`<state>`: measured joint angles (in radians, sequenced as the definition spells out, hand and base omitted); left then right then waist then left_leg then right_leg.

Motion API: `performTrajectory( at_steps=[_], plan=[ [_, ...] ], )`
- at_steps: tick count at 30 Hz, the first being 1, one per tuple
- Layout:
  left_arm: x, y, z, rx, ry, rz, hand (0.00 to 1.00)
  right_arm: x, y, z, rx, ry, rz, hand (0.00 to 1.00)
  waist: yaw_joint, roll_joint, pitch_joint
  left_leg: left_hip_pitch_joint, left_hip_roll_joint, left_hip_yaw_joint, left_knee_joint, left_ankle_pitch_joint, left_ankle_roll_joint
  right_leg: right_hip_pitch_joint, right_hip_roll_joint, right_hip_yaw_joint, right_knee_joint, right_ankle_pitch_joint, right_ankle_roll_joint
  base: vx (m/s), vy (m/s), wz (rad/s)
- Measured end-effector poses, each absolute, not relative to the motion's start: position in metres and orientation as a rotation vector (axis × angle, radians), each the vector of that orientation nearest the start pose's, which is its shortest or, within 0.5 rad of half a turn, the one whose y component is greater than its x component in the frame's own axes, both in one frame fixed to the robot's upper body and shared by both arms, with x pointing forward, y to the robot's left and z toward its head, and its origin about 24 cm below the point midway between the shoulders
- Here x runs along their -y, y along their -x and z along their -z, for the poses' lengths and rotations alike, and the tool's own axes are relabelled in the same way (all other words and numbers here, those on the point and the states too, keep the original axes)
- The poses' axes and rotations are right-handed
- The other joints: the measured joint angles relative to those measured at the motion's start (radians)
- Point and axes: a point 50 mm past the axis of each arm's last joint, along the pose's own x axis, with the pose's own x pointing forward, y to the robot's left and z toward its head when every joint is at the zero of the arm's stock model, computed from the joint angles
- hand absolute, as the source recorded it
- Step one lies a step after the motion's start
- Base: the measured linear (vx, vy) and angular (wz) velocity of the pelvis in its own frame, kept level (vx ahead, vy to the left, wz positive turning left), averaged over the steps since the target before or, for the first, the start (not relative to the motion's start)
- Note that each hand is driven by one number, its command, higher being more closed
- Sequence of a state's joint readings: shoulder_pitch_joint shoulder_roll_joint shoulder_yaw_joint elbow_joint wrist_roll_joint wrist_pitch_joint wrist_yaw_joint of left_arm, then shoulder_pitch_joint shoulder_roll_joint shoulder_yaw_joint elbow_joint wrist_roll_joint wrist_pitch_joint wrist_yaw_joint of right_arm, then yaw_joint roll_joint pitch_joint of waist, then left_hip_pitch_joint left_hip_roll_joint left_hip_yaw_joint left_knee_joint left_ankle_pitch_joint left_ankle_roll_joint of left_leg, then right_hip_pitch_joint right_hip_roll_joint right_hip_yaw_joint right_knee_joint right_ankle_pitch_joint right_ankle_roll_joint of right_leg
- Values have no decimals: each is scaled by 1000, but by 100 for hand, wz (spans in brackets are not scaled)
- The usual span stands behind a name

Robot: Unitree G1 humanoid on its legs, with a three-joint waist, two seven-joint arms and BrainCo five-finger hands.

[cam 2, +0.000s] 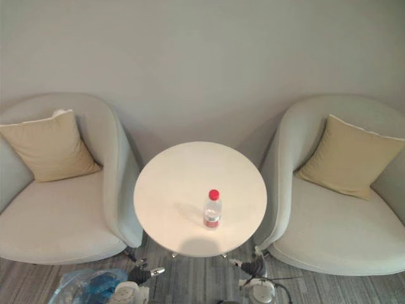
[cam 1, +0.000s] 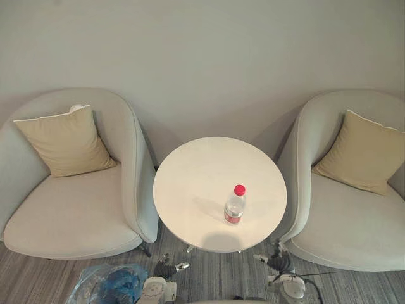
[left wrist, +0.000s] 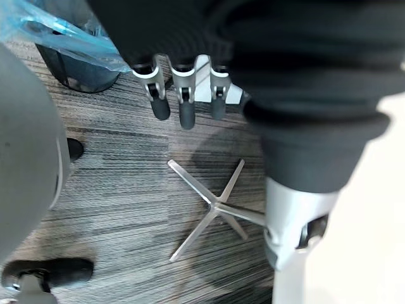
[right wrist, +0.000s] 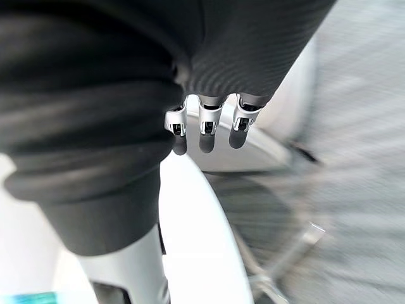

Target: Gather rubbish on tea table into small bin, then transfer packed bag to large trash can.

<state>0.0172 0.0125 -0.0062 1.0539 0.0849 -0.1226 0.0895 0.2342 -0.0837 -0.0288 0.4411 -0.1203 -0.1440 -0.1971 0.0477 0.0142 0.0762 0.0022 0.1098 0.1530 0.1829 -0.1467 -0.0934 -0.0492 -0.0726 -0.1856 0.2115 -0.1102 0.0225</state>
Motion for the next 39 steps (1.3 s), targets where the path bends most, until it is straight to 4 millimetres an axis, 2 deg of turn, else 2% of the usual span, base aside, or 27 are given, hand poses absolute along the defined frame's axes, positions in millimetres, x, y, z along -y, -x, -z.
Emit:
performTrajectory(
  at_steps=[3,5,11,15,26,29,34,39],
  plan=[
    [-158,-129,153,-945,-180,8,0,200,-164,62,-395,296,224,0,0,-1,-4,1,1,-6,-11,2,0,-6,13,20,-10,11,-5,22,-13,-16],
    [-157,-127,154,-952,-204,36,0,199,-166,56,-357,320,210,0,0,2,-8,6,0,-26,-23,2,0,-6,21,31,-22,20,-5,38,-13,-17],
    [-155,-125,155,-945,-273,123,0,195,-171,49,-311,386,108,0,-7,6,-10,19,-5,-61,-42,3,1,10,30,37,-54,31,-7,41,1,-5],
    [-154,-125,155,-943,-301,162,0,182,-183,41,-235,417,18,0,-8,7,-9,19,-5,-84,-53,5,3,18,36,36,-80,43,-9,8,0,0],
    [-153,-125,156,-957,-312,184,0,160,-201,36,-186,389,-71,0,-9,15,-2,31,-9,-138,-78,12,7,62,41,5,-137,57,-10,16,-6,9],
    [-154,-125,156,-957,-312,182,0,159,-203,43,-219,383,-76,0,-9,14,0,32,-11,-165,-78,12,7,84,41,-18,-153,57,-10,21,-7,22],
    [-156,-129,155,-950,-309,170,0,158,-216,40,-205,360,-63,0,-7,15,23,25,-11,-175,-78,14,4,85,40,-28,-157,57,-10,4,3,9],
    [-163,-130,154,-951,-290,136,0,161,-219,44,-229,325,-27,0,-4,12,34,-3,-15,-214,-73,18,1,83,39,-59,-167,57,-10,14,0,21]
  ],
)
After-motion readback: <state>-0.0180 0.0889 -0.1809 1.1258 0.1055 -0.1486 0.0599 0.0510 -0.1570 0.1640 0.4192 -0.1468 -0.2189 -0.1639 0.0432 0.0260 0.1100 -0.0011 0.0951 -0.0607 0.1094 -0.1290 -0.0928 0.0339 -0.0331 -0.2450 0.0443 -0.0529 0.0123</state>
